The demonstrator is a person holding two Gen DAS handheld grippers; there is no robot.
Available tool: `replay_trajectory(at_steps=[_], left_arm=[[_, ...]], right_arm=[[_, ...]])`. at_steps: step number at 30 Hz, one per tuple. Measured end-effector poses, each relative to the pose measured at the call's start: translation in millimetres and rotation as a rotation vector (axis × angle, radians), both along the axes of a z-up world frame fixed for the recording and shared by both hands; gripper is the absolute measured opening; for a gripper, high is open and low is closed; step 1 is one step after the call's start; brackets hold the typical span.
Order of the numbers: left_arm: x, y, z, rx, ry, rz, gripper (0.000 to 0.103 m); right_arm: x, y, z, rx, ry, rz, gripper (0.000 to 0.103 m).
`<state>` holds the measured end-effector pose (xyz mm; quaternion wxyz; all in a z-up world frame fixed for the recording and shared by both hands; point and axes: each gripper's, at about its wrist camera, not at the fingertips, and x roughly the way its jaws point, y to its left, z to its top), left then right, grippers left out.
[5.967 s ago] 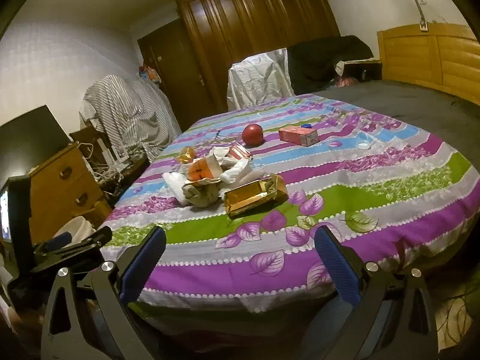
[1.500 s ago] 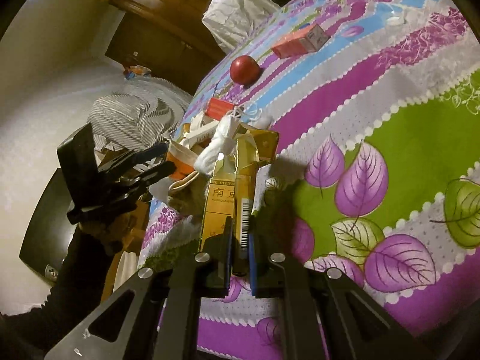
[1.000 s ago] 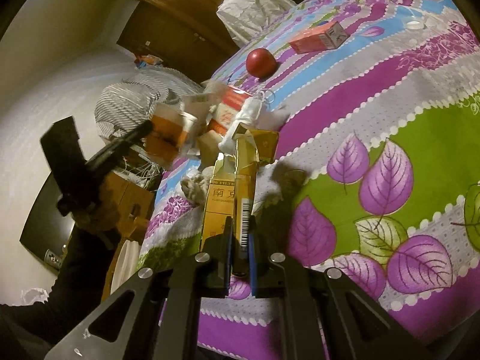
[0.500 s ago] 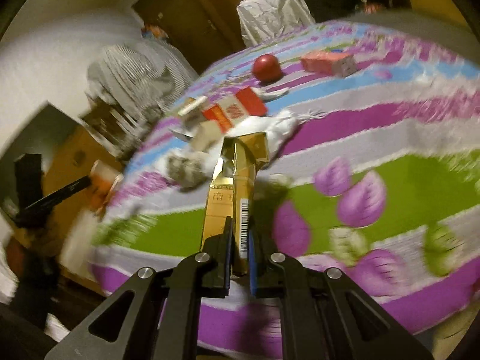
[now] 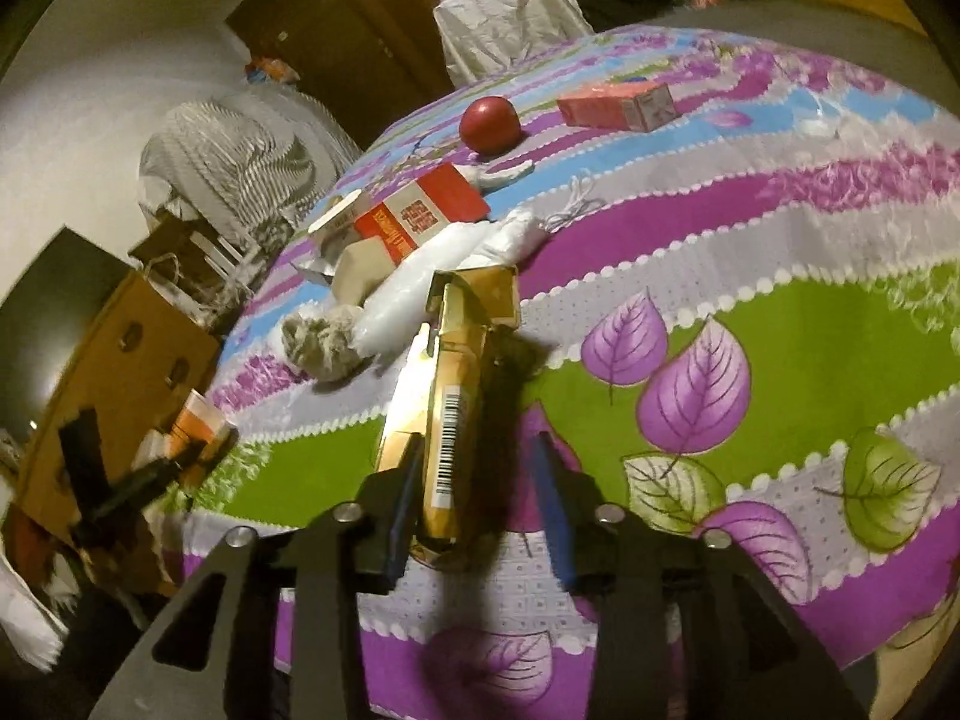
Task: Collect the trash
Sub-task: 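Carry the gold wrapper and orange-white box with both tools over the white bucket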
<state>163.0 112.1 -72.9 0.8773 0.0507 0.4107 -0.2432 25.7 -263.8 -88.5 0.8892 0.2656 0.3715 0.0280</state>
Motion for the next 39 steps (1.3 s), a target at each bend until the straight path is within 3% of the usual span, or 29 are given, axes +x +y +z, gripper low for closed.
replay_trajectory(at_steps=[4, 10, 14, 19, 24, 33, 39], left_arm=[[-3.9, 2.9, -3.3, -0.041, -0.010, 0.055, 0.015], [-12.8, 4.1, -6.5, -0.084, -0.039, 0.115, 0.013], [-20.6, 0.3, -4.8, -0.065, -0.065, 0.132, 0.012], [-33.8, 8.9, 23.6, -0.047, -0.142, 0.214, 0.010], [-51.2, 33.0, 67.2, -0.004, -0.233, 0.350, 0.010], [-65.7, 123.8, 129.4, 0.082, -0.276, 0.637, 0.010], [-54.8, 180.1, 141.3, 0.185, -0.266, 0.750, 0.010]], right_arm=[[1.5, 19.0, 5.9, -0.100, -0.020, 0.036, 0.038], [-2.1, 44.9, 13.8, -0.249, -0.061, 0.076, 0.014], [-7.5, 47.7, 24.2, -0.271, -0.087, 0.060, 0.012], [-11.9, 75.1, 65.0, -0.337, -0.192, 0.114, 0.011], [-1.6, 109.6, 101.2, -0.332, -0.270, 0.200, 0.011], [51.2, 241.5, 160.3, -0.306, -0.367, 0.479, 0.011], [104.7, 348.9, 183.5, -0.277, -0.317, 0.649, 0.011]])
